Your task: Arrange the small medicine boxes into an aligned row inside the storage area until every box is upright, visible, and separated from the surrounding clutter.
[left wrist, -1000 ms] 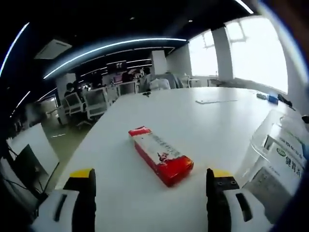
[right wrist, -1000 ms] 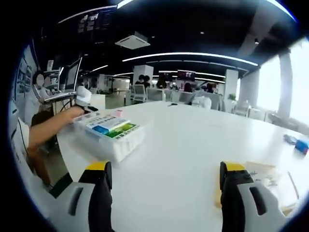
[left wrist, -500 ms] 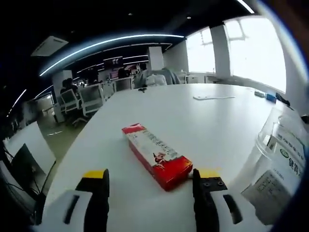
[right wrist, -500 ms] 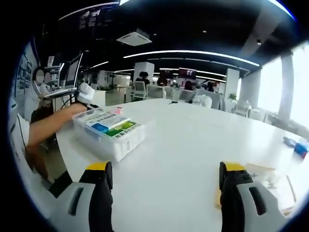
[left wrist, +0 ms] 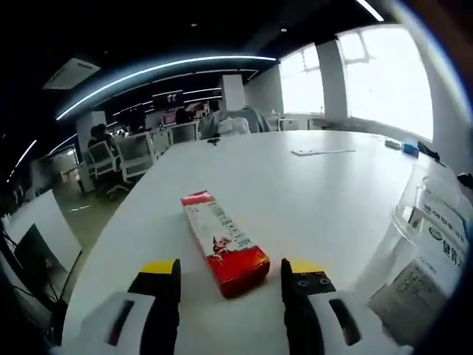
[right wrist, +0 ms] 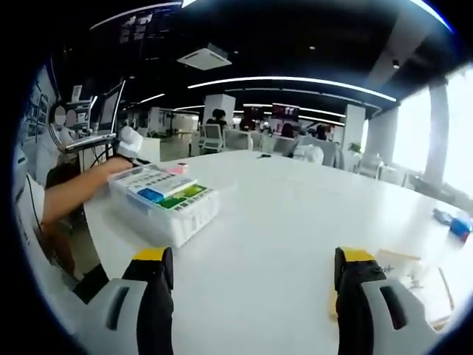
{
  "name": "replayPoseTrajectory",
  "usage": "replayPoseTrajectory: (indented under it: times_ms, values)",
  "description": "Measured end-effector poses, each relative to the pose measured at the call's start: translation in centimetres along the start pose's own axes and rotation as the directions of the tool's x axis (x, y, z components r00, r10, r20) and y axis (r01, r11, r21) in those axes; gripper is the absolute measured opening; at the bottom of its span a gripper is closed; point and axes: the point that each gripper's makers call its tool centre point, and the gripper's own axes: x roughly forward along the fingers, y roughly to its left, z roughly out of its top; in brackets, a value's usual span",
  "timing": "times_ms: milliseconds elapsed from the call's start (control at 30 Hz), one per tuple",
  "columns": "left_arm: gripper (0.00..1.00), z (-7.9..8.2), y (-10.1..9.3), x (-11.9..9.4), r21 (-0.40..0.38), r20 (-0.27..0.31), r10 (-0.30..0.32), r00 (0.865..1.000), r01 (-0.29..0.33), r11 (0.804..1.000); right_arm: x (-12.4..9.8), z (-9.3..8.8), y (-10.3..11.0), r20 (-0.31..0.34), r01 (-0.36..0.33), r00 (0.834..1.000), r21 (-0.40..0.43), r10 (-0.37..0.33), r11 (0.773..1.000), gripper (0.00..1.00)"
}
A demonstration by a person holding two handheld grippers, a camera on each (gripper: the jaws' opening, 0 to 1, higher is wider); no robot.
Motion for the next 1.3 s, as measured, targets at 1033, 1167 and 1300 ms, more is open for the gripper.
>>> replayPoseTrajectory:
  times_ms: [1033,1167,1300]
  values:
    - [0.27,1.0,-0.1,-0.8,0.065,0.027,-0.087,0.996,0.085,0.994,0.0,1.1,0.4,0.061,-0.038,0.998,0.052,0.034,0.998,0.87]
    - [0.26,1.8,0.1,-1.6,0.039,0.064,-0.098,0.993,0.096,0.995,0.6,1.6,0.6,0.082,-0.051,0.996,0.07,0.045,0.996,0.87]
    - [0.26,2.2,0.3,-2.2,0.02,0.08,-0.107,0.991,0.105,0.994,1.2,1.9,1.2,0.082,-0.064,0.995,0.068,0.058,0.996,0.87]
